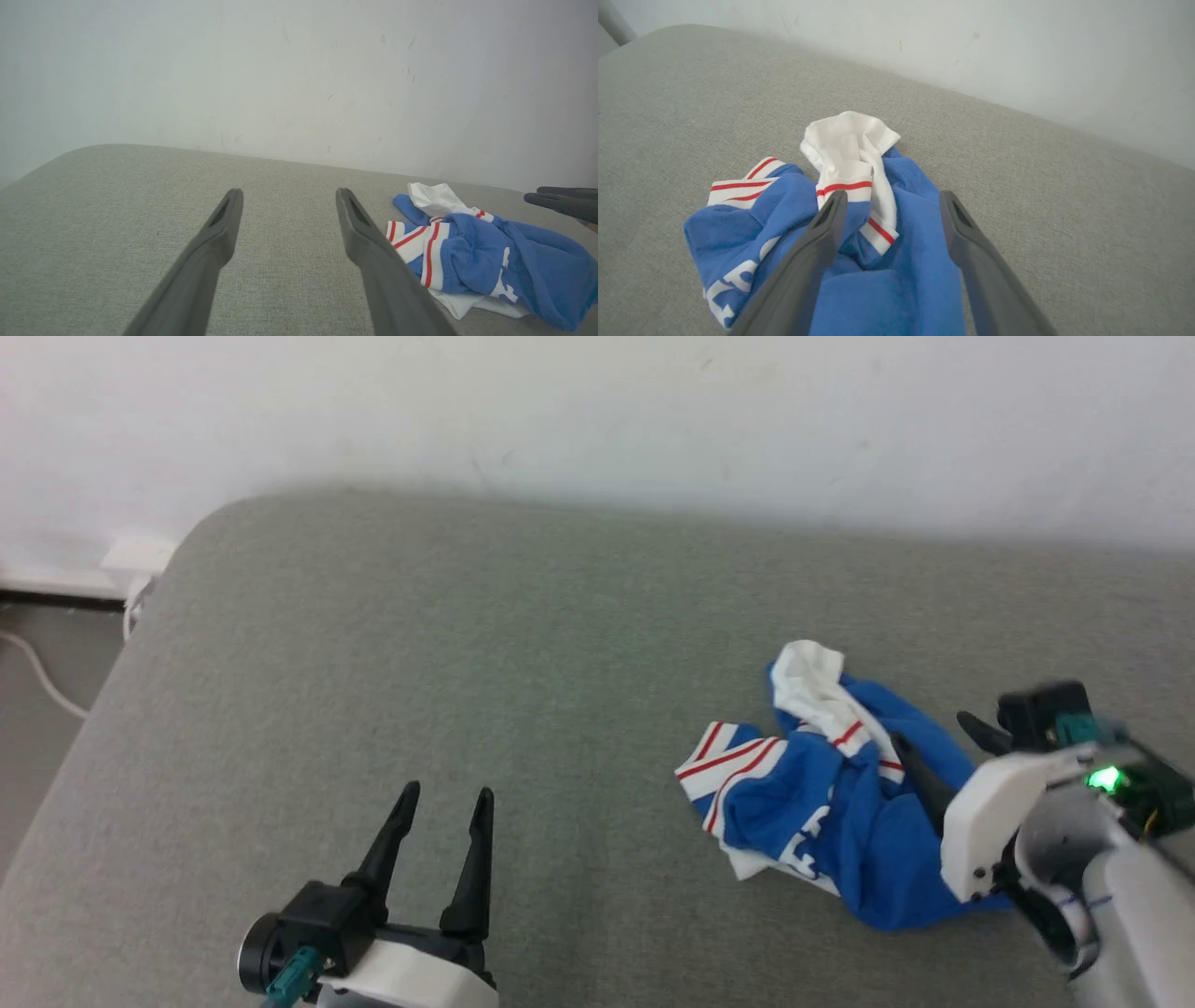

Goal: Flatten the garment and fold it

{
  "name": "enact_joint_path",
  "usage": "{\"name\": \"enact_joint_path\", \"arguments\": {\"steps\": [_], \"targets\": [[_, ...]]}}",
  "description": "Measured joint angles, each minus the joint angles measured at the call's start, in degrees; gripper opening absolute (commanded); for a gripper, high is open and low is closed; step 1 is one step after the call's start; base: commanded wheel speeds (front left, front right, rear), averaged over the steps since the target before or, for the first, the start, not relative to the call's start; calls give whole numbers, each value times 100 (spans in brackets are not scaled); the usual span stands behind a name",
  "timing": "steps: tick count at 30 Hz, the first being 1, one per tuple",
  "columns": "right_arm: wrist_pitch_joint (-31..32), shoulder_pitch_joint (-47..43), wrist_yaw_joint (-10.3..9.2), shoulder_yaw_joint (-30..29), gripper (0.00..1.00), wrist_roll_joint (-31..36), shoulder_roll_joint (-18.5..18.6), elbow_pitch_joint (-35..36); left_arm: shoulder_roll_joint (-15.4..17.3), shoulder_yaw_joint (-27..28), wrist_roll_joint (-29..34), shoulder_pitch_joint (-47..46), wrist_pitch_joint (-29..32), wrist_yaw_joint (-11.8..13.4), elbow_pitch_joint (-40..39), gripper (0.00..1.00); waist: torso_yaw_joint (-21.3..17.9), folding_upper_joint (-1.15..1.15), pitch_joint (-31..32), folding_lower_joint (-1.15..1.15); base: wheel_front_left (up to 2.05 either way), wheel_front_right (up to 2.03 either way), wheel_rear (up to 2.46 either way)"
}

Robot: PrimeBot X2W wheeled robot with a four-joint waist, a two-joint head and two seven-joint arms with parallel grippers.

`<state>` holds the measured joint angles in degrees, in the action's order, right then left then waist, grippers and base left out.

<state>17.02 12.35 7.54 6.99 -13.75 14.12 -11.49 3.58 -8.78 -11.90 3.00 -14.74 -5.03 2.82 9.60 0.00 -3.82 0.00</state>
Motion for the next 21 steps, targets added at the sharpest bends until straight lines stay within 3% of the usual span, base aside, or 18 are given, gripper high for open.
{"name": "enact_joint_path", "arguments": {"steps": [4,8,16,17,18,19,21], "targets": [[1388,586,0,445,100,-460,646,-277,-26,-54,0,-148,1,-56,60,100,285,0,-191,0,0,0,0],[2332,1011,-1,586,100,-604,964,-755,-36,-148,-35,-239,1,-91,94,100,579,0,-370,0,0,0,0],[2522,1298,-10,682,100,-493,1123,-1506,-40,-370,-214,-324,1,9,119,100,1121,0,-677,0,0,0,0],[2475,1328,-10,666,88,-475,1124,-1570,-40,-377,-216,-324,1,12,124,100,1166,0,-709,0,0,0,0],[2403,1343,-10,653,36,-464,1127,-1626,-38,-378,-216,-324,1,13,134,100,1198,0,-737,0,0,0,0],[2279,1354,-9,654,0,-442,1123,-1663,-38,-379,-214,-320,1,14,147,100,1217,0,-760,0,0,0,0],[1973,1376,-1,672,0,-438,1072,-1718,-38,-372,-210,-315,1,20,174,100,1200,0,-773,0,0,0,0]]}}
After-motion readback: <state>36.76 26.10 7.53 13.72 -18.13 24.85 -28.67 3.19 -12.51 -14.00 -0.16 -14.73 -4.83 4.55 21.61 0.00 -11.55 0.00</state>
